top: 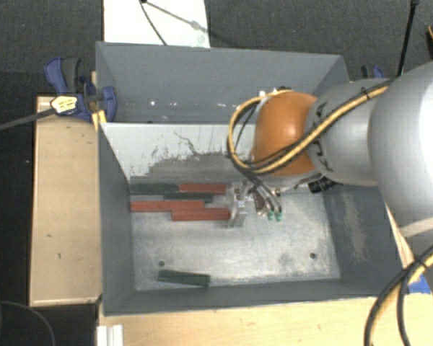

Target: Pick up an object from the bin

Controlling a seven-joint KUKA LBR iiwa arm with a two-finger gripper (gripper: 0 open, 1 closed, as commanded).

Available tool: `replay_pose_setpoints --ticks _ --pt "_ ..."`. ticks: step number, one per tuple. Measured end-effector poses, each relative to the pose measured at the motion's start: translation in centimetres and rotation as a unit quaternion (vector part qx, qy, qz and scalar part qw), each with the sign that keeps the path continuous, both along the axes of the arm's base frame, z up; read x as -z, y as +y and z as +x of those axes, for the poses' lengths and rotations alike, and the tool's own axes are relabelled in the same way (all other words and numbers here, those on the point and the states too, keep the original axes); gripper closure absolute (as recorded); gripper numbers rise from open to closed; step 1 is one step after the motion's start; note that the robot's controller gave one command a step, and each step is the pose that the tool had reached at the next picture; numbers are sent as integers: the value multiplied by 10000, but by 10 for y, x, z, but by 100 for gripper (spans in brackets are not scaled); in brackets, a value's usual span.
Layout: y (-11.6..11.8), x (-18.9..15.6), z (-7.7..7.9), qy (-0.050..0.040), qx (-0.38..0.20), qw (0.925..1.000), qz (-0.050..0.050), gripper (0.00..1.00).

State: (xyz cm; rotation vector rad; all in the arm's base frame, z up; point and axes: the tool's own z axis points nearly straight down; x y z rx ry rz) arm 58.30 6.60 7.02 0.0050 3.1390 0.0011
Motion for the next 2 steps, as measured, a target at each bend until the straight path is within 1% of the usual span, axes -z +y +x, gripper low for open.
replay_pose_setpoints --ticks 1,2 --pt "2 -114 -3 -39 190 9998 6 100" --pt "13 -149 -15 -22 198 9998 6 100"
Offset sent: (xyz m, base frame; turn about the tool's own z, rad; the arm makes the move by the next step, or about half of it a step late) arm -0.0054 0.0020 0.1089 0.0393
